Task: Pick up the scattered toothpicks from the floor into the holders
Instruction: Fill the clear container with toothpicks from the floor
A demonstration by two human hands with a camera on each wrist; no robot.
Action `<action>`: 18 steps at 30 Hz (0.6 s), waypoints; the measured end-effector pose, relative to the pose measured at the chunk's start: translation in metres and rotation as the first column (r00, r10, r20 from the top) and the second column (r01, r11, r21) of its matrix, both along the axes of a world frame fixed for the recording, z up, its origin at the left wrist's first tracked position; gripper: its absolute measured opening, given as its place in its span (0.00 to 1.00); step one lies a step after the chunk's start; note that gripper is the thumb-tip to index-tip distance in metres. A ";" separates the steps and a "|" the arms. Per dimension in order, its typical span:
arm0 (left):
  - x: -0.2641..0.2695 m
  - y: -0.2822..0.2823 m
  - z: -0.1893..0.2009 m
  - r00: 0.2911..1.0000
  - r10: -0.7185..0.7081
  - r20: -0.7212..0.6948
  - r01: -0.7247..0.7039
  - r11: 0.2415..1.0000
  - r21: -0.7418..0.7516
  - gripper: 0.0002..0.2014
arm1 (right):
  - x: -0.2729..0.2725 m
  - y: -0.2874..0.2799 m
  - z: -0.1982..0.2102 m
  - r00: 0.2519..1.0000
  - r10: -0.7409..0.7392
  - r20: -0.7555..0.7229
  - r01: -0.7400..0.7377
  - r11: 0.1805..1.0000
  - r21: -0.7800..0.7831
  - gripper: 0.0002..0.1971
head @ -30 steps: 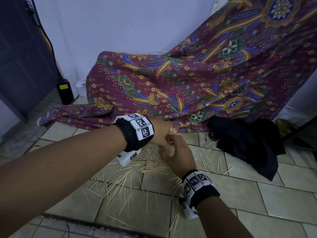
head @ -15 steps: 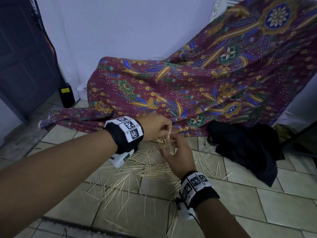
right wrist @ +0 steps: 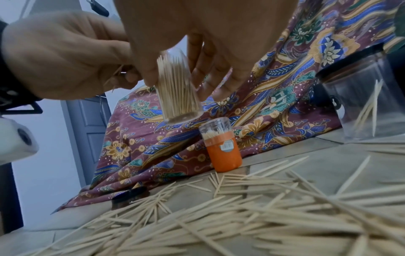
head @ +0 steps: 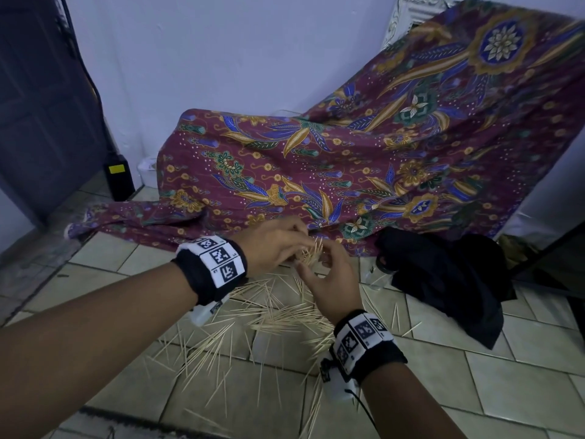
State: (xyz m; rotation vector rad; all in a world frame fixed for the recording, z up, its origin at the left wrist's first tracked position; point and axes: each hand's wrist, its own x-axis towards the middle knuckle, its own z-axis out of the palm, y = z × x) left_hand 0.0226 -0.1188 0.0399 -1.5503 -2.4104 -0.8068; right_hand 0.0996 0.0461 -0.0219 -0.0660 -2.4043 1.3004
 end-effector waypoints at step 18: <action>0.001 0.021 0.050 0.771 0.023 0.636 -0.330 0.869 0.369 0.18 | 0.006 -0.010 0.010 1.000 0.016 0.016 -0.016 1.000 0.024 0.23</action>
